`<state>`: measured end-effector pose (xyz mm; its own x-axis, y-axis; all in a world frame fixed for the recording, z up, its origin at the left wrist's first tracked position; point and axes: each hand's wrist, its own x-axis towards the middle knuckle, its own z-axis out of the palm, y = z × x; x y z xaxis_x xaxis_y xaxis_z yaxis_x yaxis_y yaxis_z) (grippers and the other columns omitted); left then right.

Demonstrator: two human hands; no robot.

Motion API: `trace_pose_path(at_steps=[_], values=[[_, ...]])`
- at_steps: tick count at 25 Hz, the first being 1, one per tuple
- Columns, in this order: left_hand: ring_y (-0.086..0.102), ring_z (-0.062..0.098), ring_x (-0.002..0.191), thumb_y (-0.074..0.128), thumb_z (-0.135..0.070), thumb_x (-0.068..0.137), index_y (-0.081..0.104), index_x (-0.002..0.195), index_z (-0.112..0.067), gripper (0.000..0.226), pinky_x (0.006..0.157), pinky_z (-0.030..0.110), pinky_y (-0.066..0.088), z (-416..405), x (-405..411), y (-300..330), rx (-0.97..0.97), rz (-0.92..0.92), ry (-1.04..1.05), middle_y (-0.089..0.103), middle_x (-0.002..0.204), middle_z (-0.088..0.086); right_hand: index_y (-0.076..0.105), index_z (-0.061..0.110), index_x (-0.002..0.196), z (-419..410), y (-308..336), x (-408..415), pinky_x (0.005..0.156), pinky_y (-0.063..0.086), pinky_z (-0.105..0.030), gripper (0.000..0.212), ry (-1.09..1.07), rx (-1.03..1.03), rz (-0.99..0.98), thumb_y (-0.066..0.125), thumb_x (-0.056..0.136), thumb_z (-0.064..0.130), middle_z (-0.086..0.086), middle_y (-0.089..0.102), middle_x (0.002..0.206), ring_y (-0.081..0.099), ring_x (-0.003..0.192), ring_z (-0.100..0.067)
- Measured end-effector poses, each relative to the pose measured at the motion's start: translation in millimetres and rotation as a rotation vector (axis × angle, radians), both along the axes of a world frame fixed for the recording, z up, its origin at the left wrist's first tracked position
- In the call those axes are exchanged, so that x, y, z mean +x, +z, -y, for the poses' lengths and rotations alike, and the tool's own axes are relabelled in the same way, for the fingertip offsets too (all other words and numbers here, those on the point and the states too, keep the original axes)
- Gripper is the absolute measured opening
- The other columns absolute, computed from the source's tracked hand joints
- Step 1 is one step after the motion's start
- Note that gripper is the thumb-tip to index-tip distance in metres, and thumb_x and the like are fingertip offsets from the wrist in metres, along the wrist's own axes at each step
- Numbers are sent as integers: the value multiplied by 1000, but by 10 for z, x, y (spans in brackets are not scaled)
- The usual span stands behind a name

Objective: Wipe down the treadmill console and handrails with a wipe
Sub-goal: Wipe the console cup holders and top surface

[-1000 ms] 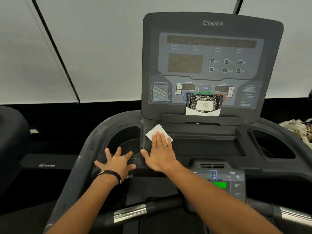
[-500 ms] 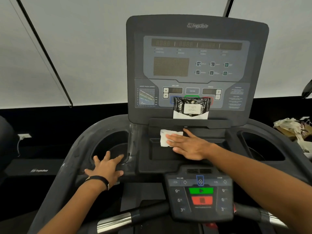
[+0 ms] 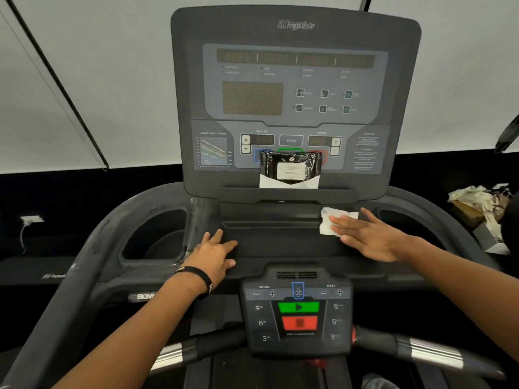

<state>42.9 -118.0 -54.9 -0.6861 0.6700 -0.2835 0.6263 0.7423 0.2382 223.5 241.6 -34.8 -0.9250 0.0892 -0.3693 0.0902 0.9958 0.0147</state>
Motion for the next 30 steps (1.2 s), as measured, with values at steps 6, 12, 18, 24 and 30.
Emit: trace_pose_path(at_steps=[6, 12, 18, 24, 30], values=[[-1, 29, 149, 50, -40, 98, 29, 150, -30, 56, 116, 50, 17, 18, 97, 49, 29, 18, 9, 2, 163, 5, 24, 37, 157, -137, -120, 194, 118, -18, -32, 112, -57, 4, -69, -27, 69, 84, 22, -1, 162, 1, 152, -3], [-1, 26, 149, 38, -53, 98, 6, 154, -27, 69, 121, 45, 8, 380, 31, -48, 41, -14, 28, -6, 162, -6, 7, 33, 160, 844, -100, -620, 118, -15, -29, 120, 79, -163, -56, -30, 60, 88, 17, -3, 164, -8, 148, 0], [-11, 30, 148, 38, -60, 95, 5, 154, -29, 74, 119, 55, 4, 833, -30, -101, 25, -88, 107, -9, 162, -1, 4, 25, 161, 2185, -147, -1556, 123, -12, -40, 75, 152, -255, -53, 10, 98, 67, 9, -4, 168, -10, 153, -10], [-13, 40, 146, 35, -67, 91, -2, 154, -23, 85, 118, 57, 0, 1483, -321, -206, -99, -109, 271, -12, 161, 9, -5, 4, 157, 3224, -238, -1584, 123, -12, -45, 102, 56, -109, -62, -7, 85, 76, -14, -10, 166, -15, 153, -27], [-8, 42, 146, 41, -59, 94, -2, 154, -19, 85, 119, 49, 4, 1561, -432, -160, -17, -95, 238, -15, 159, 17, -9, 0, 156, 3624, -212, -1764, 120, -18, -49, 104, -226, -167, -21, -5, 86, 78, -18, -12, 165, -16, 153, -29]])
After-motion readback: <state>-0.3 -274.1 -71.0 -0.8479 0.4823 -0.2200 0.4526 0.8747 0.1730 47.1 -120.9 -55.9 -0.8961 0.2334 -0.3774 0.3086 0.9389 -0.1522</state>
